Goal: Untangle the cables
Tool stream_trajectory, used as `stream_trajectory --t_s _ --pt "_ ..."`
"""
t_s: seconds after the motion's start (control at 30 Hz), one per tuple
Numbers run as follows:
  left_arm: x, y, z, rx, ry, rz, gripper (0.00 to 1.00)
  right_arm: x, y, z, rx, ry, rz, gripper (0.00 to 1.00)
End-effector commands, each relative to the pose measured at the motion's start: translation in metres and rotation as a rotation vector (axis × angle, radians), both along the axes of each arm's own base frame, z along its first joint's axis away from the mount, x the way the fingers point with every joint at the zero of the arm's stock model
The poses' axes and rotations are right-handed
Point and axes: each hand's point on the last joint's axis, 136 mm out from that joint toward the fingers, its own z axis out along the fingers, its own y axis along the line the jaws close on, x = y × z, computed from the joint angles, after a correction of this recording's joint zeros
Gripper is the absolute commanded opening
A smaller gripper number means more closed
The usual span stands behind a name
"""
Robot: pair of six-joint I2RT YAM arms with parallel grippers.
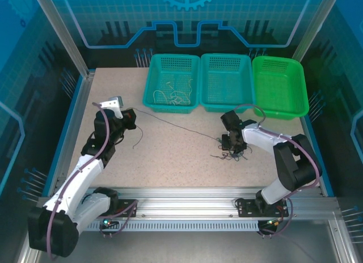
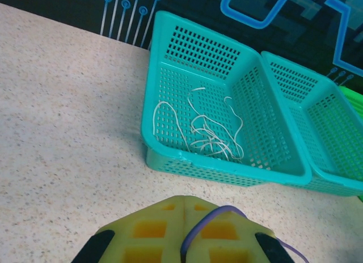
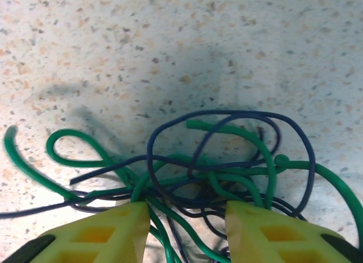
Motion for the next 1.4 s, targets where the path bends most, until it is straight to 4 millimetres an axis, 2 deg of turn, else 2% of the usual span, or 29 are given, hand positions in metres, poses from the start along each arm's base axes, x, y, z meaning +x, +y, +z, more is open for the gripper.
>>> stream_trajectory --t_s 0.0,0.13,0.23,0.3,0.37,0.43,0.47,0.53,0.67,0.7,0.8,0.87,0.97,1.07,1.13,1.2,1.27,1.37 --pt "-0.001 -0.005 -0.005 -0.055 0.019 -0.024 0.0 -0.015 0.019 -0.014 0.085 0.116 0.058 0.46" --pt "0.0 0.004 -0.008 -0.026 0.022 0.026 0.0 -0.014 0.025 -0.012 0.072 0.152 0.094 0.48" --pt "-0.003 0.028 -0.004 0.019 0.031 0.137 0.0 -0.016 0.02 -0.015 0.036 0.157 0.11 0.45" --pt "-0.008 0.05 -0.005 0.008 0.055 0.241 0.0 -0.016 0.02 -0.014 0.037 0.153 0.104 0.38" --pt "-0.013 0.068 -0.009 -0.029 0.084 0.306 0.0 -0.014 0.02 -0.013 0.037 0.142 0.1 0.22" --pt "-0.016 0.072 -0.013 -0.048 0.093 0.309 0.0 -0.011 0.019 -0.01 0.04 0.116 0.1 0.05" --pt "-0.017 0.069 -0.014 -0.052 0.094 0.288 0.0 -0.008 0.02 -0.005 0.053 0.096 0.1 0.0" --pt "-0.016 0.055 -0.018 -0.058 0.091 0.202 0.0 0.0 0.022 0.009 0.082 0.033 0.116 0.0" --pt "-0.017 0.029 -0.026 -0.087 0.059 0.048 0.14 0.017 0.03 0.057 0.118 -0.141 0.212 0.0" --pt "-0.018 0.025 -0.025 -0.09 0.046 0.024 0.2 0.02 0.032 0.069 0.126 -0.178 0.243 0.0" --pt "-0.017 0.008 -0.011 -0.095 -0.029 -0.078 0.5 0.026 0.034 0.102 0.126 -0.279 0.31 0.0" --pt "-0.017 -0.007 0.005 -0.082 -0.1 -0.162 0.58 0.028 0.038 0.118 0.136 -0.325 0.341 0.0" --pt "-0.026 -0.053 0.031 0.001 -0.229 -0.367 0.63 0.028 0.048 0.137 0.171 -0.38 0.388 0.0" --pt "-0.047 -0.118 0.046 0.155 -0.353 -0.628 0.66 0.024 0.057 0.151 0.191 -0.417 0.429 0.0" --pt "-0.061 -0.159 0.043 0.274 -0.415 -0.785 0.67 0.02 0.063 0.16 0.197 -0.439 0.462 0.0" --pt "-0.067 -0.186 0.034 0.374 -0.457 -0.883 0.68 0.016 0.067 0.168 0.201 -0.454 0.488 0.0" --pt "-0.06 -0.204 0.021 0.464 -0.482 -0.922 0.69 0.01 0.072 0.177 0.216 -0.468 0.517 0.0" --pt "-0.034 -0.217 0.006 0.549 -0.517 -0.896 0.73 0.0 0.08 0.189 0.236 -0.5 0.558 0.0"
